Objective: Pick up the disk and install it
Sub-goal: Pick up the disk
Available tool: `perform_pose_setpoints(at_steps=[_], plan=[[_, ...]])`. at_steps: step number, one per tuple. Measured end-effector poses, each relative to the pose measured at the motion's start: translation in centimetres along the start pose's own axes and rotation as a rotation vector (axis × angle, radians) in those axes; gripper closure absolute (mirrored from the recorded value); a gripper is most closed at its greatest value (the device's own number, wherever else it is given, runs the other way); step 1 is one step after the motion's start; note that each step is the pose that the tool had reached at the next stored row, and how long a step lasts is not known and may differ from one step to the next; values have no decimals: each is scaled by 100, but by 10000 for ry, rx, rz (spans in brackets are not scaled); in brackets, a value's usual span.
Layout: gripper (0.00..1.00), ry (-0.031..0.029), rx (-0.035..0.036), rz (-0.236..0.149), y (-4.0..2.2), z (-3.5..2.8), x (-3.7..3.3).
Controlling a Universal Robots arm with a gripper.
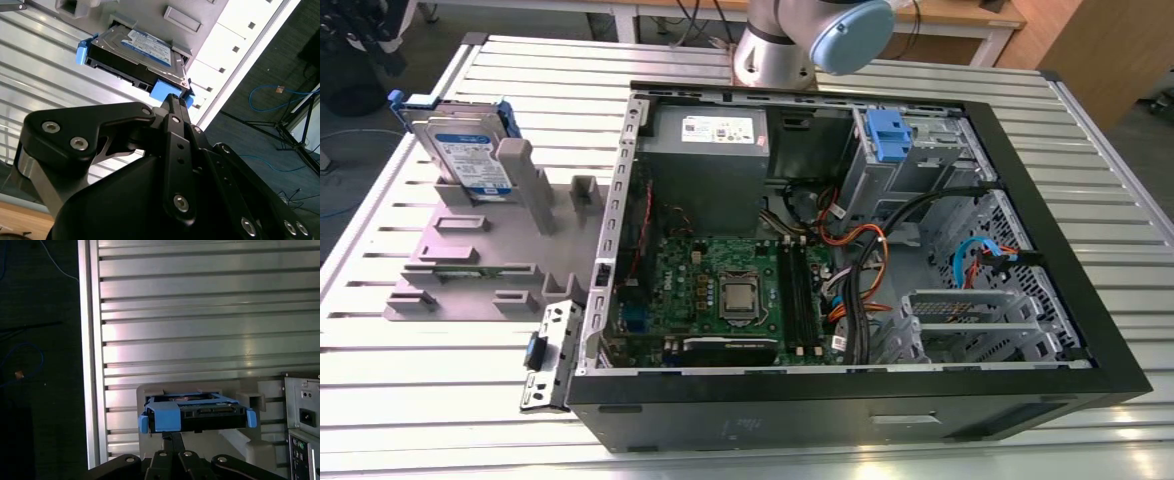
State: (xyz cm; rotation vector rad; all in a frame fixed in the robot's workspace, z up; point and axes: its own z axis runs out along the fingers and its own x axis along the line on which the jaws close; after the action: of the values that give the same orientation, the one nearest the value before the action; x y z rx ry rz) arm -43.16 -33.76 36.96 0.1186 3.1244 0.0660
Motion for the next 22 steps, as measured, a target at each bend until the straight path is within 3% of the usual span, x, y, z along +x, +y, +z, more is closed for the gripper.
perform_pose_setpoints(at_steps=[14,22], plan=[[89,6,-1,-116,0,-1,3],[89,62,-18,-1437,0,0,3]])
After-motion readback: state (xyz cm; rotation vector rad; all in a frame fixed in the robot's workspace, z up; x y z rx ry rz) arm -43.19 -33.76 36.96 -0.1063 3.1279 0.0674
